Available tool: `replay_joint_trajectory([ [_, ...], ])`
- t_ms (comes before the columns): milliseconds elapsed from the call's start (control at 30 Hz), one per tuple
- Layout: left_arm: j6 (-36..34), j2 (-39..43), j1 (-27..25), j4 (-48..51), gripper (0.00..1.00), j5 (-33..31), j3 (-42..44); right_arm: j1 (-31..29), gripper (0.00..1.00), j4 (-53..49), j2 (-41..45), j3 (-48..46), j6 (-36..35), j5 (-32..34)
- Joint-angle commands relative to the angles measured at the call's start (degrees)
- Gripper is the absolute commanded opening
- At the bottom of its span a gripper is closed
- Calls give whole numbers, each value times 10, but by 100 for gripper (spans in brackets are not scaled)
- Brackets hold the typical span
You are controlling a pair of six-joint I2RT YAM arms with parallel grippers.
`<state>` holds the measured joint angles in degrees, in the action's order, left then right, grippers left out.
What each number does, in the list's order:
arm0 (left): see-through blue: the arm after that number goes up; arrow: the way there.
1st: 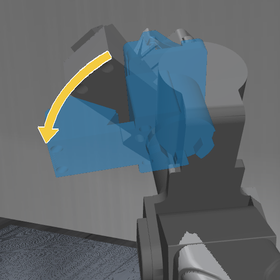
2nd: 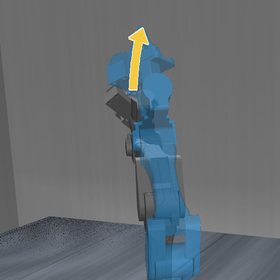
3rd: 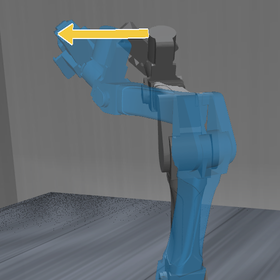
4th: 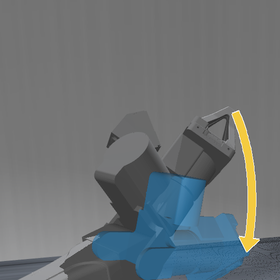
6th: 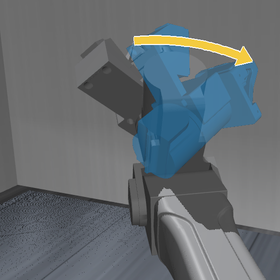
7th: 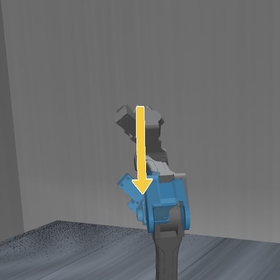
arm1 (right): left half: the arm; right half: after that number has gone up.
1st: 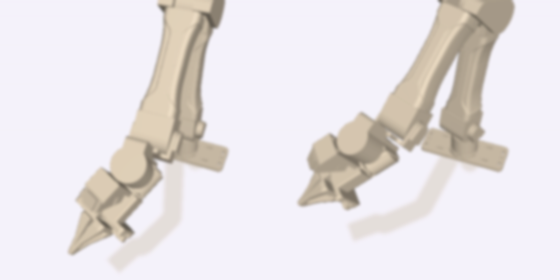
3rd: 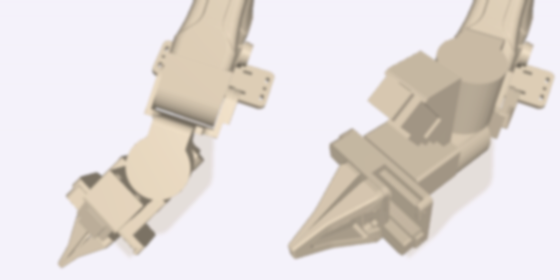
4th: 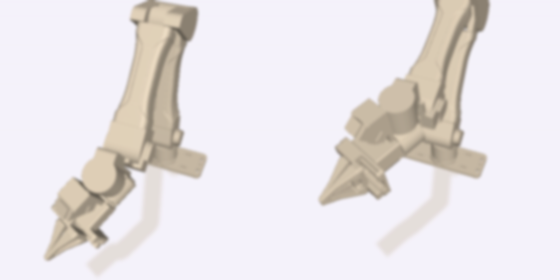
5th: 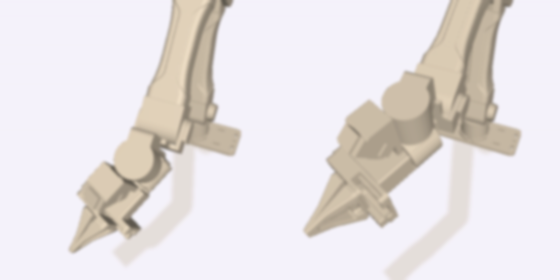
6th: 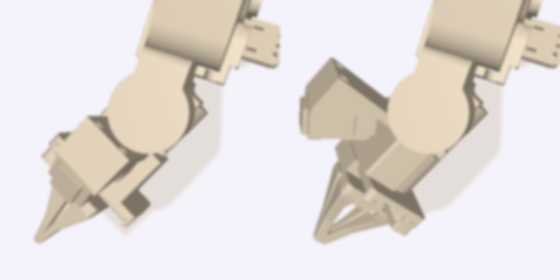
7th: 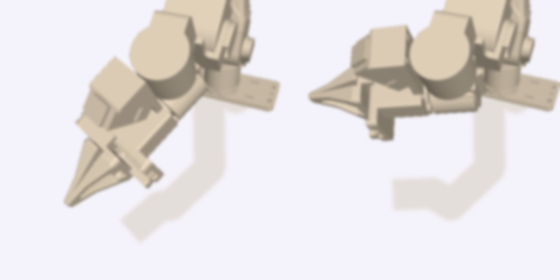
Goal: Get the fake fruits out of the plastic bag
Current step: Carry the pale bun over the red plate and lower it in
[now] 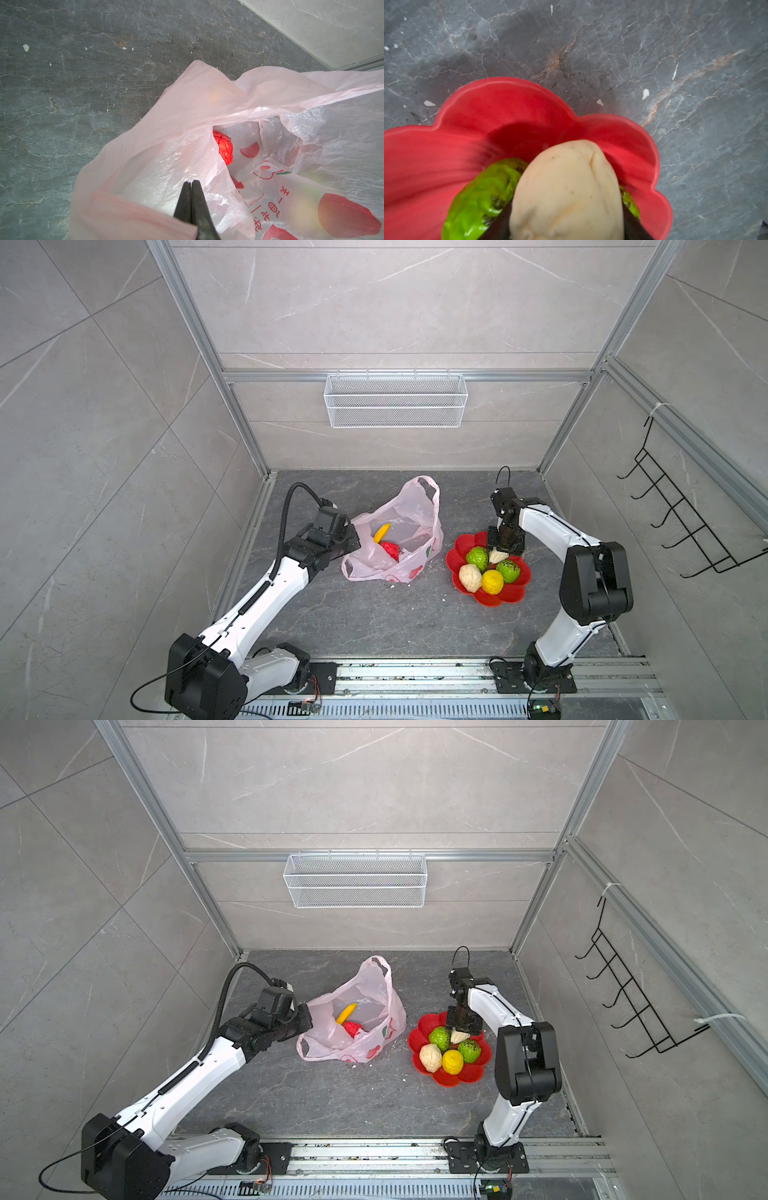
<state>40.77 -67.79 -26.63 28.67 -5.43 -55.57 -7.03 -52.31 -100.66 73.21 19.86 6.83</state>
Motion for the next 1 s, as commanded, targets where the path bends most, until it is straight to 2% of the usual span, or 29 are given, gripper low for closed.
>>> replay_joint_trajectory([
  [0,3,21,2,2,0,-2,5,3,47,2,-18,-8,3,0],
  [967,8,44,2,18,0,-11,15,3,71,-1,-25,8,3,-1],
])
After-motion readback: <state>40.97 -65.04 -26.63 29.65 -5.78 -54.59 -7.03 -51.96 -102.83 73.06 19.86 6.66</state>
